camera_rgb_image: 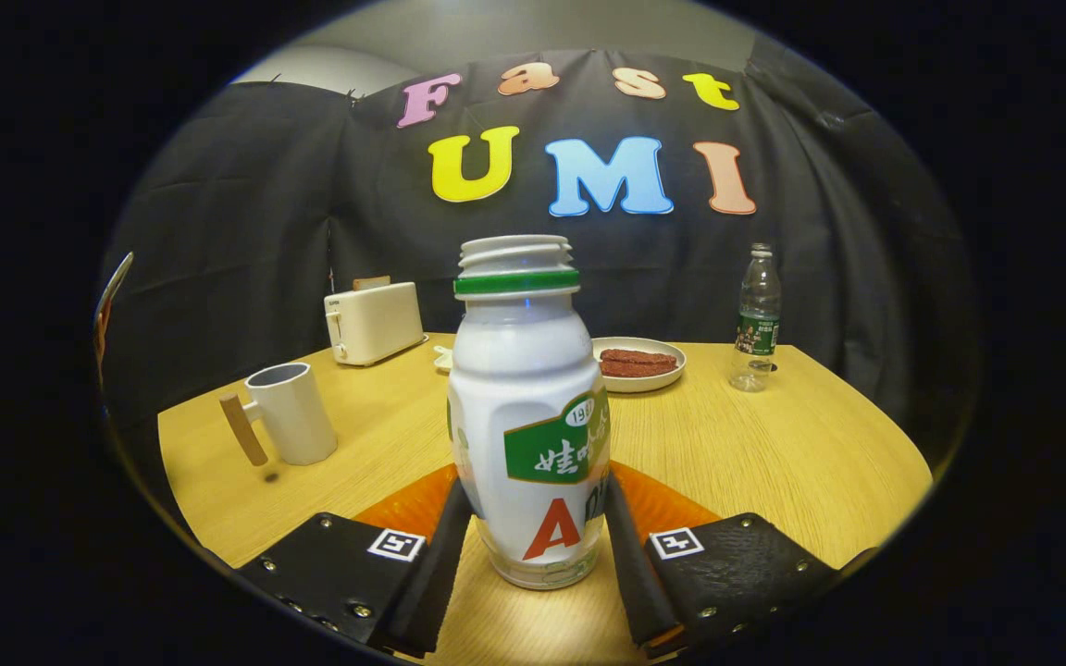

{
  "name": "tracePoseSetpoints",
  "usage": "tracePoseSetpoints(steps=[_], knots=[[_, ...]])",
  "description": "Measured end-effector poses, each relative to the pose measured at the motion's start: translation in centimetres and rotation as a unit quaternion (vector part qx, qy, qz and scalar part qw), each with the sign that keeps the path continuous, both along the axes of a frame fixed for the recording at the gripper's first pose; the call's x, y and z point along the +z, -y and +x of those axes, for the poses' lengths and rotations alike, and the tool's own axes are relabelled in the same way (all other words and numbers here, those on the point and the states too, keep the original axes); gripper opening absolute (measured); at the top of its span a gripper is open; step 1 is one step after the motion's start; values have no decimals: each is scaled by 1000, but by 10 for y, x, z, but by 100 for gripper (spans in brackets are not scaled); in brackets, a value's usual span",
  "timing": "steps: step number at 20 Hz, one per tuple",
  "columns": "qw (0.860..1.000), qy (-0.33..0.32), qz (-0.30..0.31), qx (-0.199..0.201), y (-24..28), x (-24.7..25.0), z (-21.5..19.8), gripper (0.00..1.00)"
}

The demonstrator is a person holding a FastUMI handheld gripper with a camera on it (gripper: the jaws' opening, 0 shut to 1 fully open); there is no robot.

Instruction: Take the bottle from table, then pour the juice into the cup, finally place the bottle on the coaster

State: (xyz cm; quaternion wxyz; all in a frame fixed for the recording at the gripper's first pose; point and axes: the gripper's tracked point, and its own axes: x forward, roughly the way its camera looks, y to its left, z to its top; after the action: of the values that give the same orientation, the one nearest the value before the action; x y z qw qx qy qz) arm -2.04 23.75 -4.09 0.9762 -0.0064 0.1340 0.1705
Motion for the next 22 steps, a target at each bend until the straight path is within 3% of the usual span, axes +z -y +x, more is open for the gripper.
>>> tracePoseSetpoints(steps=[5, 12, 22], knots=[[998, 26, -55, -10, -11, 16, 12, 74], [987, 86, -136, 10, -49, 53, 21, 73], [957, 140, -250, 35, -88, 85, 30, 74]])
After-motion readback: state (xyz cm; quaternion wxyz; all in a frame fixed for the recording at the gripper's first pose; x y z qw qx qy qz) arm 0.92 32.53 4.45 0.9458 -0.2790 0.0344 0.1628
